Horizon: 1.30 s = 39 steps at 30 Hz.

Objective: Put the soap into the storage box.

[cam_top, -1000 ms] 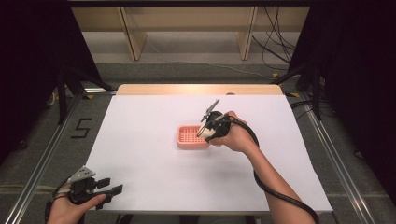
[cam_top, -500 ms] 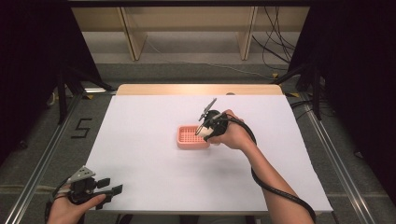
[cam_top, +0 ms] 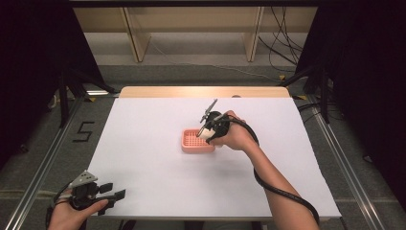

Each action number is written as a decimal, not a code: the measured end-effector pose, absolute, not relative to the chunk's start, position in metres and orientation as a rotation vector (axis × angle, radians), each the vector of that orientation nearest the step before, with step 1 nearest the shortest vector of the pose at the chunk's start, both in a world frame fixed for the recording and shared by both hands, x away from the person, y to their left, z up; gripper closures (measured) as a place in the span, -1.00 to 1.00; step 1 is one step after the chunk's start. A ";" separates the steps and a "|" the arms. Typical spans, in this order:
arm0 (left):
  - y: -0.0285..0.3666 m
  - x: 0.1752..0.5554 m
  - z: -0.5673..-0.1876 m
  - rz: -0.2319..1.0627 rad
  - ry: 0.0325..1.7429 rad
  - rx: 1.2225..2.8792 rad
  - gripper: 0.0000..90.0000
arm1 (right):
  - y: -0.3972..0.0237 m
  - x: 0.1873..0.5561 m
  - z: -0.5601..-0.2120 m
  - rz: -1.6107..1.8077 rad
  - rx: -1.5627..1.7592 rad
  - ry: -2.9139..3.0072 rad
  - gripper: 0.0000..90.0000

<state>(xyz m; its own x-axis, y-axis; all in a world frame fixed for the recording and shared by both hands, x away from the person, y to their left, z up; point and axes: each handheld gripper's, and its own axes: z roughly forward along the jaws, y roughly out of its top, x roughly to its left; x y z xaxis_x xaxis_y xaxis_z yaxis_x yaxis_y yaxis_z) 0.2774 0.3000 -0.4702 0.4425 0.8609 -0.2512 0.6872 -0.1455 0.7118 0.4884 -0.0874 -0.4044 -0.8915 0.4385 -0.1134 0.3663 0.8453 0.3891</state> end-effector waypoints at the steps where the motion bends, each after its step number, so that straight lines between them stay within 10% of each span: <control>1: 0.300 0.277 -0.470 0.274 1.307 1.894 -0.22 | -0.087 0.489 -0.404 0.537 0.624 2.828 0.12; 39: 0.300 0.277 -0.470 0.275 1.303 1.885 -0.21 | -0.057 0.513 -0.422 0.506 0.554 2.896 0.12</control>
